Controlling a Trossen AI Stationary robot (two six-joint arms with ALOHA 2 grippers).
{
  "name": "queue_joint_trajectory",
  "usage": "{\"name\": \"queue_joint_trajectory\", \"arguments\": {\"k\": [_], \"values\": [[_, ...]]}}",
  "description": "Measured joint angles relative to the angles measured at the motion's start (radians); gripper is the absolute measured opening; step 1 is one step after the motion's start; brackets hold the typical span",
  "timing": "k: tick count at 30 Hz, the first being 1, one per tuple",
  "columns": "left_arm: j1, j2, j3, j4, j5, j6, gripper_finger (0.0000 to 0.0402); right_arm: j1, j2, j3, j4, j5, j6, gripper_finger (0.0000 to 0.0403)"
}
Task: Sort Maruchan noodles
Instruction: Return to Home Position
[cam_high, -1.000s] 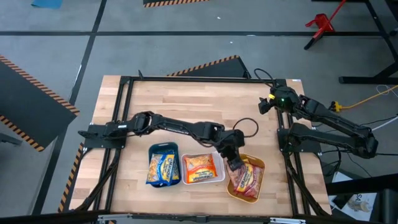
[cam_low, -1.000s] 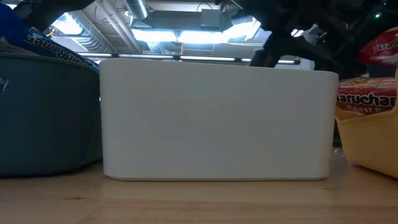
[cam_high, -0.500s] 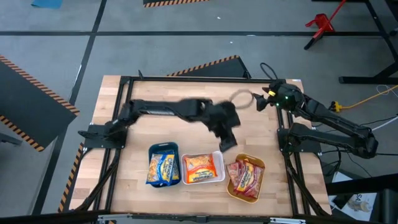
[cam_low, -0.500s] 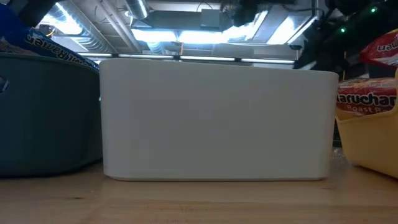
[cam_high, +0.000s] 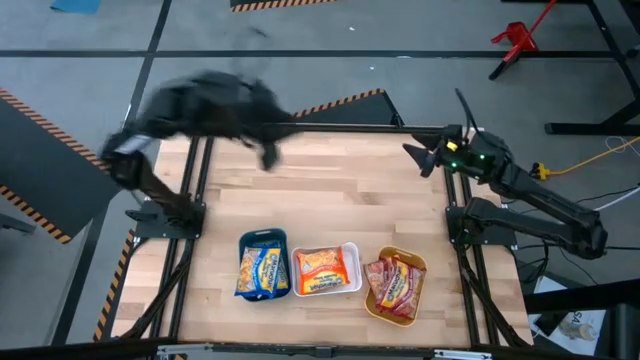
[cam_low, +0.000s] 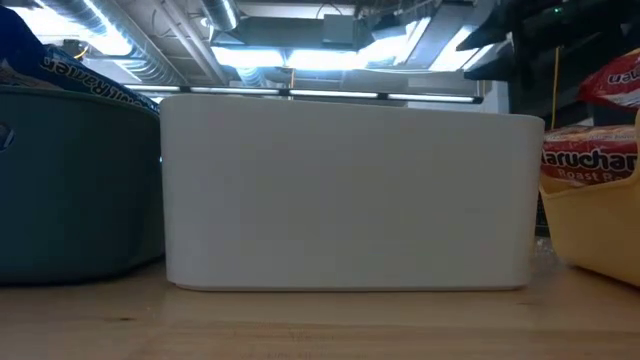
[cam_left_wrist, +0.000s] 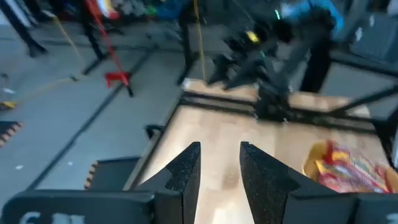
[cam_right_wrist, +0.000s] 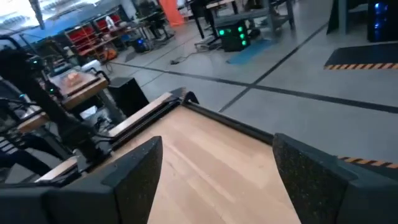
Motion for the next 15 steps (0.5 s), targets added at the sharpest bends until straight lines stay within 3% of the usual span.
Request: {"name": "queue_joint_trajectory", "arguments": {"k": [3, 6, 11, 15], "values": [[0.037, -0.157, -0.107, 0.007, 0.011, -0.004, 0.0106, -0.017, -0.017, 0.0, -0.029, -0.032, 0.01, 0.0294], [0.058, -0.328, -0.293, 0.035, 0.004, -0.037, 0.0106, -0.02, -0.024, 0.0, -0.044, -0.046, 0.008, 0.0294], [0.065, -0.634, -0.751, 0.245, -0.037, -0.132, 0.0106, -0.019, -0.024, -0.001, 0.007, -0.083, -0.049, 0.0294], [0.066, -0.874, -1.157, 0.5, -0.034, -0.234, 0.0106, -0.019, -0.023, -0.012, 0.075, -0.227, -0.126, 0.0294]]}}
